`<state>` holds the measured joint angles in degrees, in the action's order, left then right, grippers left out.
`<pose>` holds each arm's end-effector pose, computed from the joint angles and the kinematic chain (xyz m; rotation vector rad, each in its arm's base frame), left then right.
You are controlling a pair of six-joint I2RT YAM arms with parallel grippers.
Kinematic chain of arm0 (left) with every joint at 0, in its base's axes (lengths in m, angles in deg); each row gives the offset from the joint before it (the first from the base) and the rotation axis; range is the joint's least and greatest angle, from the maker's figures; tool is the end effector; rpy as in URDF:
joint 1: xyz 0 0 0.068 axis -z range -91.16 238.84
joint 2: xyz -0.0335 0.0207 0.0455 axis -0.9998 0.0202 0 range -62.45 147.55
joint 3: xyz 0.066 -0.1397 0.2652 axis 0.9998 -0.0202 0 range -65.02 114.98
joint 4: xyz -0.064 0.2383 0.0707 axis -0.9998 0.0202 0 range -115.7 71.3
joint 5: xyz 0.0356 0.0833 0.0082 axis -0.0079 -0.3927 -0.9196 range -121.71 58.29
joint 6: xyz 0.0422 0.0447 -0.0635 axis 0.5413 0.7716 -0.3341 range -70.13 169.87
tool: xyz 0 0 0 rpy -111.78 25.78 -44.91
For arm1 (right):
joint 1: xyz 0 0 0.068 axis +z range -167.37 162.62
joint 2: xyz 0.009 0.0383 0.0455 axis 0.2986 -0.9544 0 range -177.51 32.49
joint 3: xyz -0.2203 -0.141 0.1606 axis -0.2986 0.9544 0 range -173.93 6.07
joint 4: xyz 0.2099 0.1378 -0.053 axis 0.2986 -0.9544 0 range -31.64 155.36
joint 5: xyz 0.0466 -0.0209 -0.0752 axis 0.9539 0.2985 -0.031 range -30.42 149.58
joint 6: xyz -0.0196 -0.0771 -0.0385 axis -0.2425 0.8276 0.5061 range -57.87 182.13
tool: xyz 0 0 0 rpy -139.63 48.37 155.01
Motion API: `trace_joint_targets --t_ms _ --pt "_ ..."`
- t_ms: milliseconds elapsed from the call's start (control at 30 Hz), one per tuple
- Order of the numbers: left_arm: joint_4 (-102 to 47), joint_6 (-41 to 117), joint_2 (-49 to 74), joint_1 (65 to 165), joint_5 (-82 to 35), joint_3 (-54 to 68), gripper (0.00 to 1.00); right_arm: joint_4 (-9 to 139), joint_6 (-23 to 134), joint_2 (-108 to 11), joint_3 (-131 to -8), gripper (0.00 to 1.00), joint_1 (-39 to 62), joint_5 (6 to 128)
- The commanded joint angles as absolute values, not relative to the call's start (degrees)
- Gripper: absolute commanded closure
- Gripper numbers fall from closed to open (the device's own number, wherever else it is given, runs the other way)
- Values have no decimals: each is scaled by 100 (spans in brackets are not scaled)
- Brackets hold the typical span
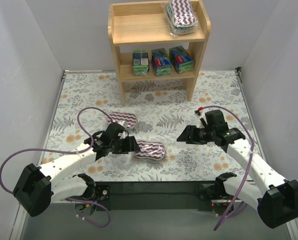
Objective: Place and organize the cleaning sponges onto the shelf
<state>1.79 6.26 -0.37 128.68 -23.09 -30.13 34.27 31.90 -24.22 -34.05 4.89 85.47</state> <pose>0.1526 -0.1426 0.1978 -0.0240 2.6883 -0.7207 0.1722 0.1076 0.2456 -0.0485 2.5190 0.9470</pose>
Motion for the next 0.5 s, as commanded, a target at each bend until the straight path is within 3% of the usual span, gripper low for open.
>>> trace_joint_targets --t_ms 0,467 --pt "-232 961 -58 12699 -2169 -3206 29 3610 3208 -2298 -3313 37 521 8551" --pt "-715 1524 724 12479 -2020 -3013 34 3610 3164 -2174 -3102 37 521 8524"
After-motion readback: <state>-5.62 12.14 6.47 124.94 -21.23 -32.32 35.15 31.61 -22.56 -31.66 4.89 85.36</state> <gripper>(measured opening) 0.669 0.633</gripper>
